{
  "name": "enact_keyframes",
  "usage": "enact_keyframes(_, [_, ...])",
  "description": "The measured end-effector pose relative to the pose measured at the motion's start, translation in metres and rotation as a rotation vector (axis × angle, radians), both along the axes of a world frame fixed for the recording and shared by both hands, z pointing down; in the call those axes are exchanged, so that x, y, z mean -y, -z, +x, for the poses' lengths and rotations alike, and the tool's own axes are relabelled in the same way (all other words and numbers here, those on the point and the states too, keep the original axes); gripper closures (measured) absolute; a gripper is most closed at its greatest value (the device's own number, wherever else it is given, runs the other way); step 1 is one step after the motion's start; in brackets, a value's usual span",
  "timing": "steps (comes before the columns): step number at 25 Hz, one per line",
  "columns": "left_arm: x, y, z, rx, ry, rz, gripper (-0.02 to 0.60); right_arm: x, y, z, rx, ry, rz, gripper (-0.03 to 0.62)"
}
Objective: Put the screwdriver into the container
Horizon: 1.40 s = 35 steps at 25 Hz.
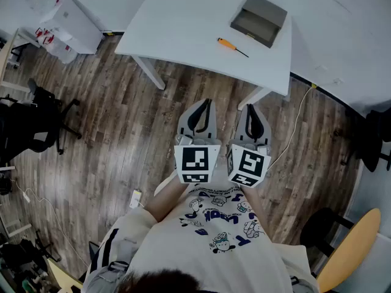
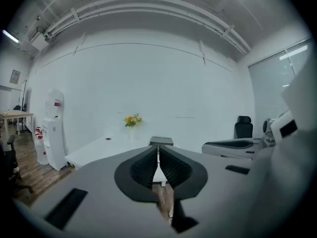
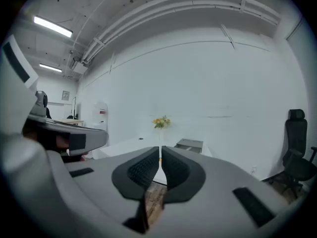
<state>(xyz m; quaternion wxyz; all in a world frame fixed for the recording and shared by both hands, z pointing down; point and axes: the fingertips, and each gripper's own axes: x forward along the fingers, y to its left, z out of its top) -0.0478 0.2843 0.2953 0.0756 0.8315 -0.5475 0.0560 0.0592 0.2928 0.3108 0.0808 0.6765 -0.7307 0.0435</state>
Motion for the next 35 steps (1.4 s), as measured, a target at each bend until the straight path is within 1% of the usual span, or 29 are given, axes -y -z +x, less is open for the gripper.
enact_keyframes(12, [0.011, 0.000, -0.004, -0.001, -0.018, -0.002, 0.558, 0.013, 0.000, -0.006, -0.004, -0.008, -0.001, 0.557])
enact_keyframes(16, [0.022, -0.001, -0.011, -0.002, -0.012, -0.004, 0.558, 0.022, 0.000, -0.010, 0.005, -0.013, 0.006, 0.557])
enact_keyframes(23, [0.044, -0.007, -0.021, -0.006, -0.027, -0.007, 0.558, 0.042, -0.008, -0.018, 0.008, -0.029, 0.000, 0.556])
enact_keyframes(35, [0.070, -0.017, -0.034, -0.013, -0.037, -0.031, 0.558, 0.063, -0.018, -0.026, -0.004, -0.053, -0.030, 0.556])
